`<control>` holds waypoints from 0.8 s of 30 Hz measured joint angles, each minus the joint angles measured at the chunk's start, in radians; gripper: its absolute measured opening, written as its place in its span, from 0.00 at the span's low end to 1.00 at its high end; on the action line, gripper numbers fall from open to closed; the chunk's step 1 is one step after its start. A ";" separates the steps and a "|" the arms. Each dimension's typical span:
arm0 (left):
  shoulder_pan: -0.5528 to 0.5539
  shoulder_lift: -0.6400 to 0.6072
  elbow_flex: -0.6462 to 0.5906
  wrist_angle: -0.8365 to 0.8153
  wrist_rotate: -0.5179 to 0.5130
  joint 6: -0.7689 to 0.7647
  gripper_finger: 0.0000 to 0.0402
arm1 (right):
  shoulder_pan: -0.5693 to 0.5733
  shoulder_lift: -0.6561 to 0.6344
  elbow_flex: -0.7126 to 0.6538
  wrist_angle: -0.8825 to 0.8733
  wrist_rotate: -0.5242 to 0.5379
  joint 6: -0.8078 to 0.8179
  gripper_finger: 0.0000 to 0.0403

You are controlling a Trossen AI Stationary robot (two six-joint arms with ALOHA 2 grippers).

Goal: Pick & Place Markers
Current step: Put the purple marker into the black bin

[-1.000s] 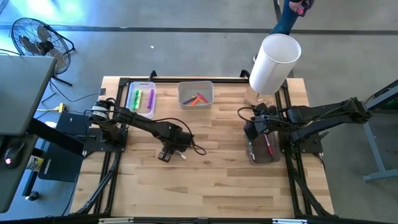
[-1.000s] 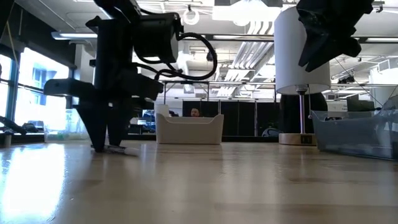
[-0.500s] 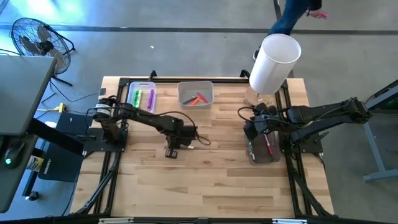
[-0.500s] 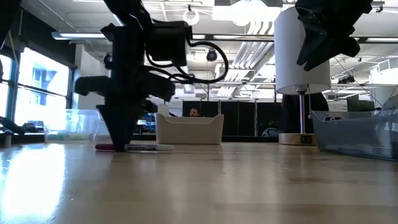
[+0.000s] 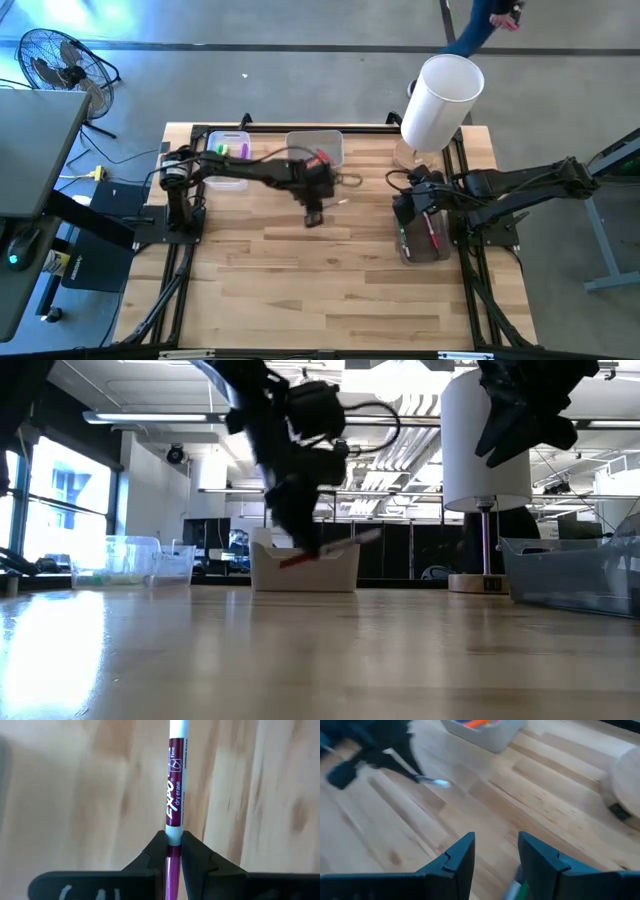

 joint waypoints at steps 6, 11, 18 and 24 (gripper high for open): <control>0.030 -0.001 0.182 0.056 0.128 -0.027 0.07 | 0.000 -0.034 0.000 0.162 0.008 -0.069 0.35; 0.027 -0.002 0.342 0.098 0.189 -0.071 0.07 | 0.000 -0.045 0.000 0.361 0.009 -0.180 0.35; 0.060 -0.003 0.505 0.098 0.171 -0.131 0.07 | 0.000 -0.085 0.000 0.494 0.062 -0.252 0.35; 0.074 -0.004 0.573 0.134 0.218 -0.177 0.07 | -0.001 -0.096 0.000 0.622 0.135 -0.382 0.35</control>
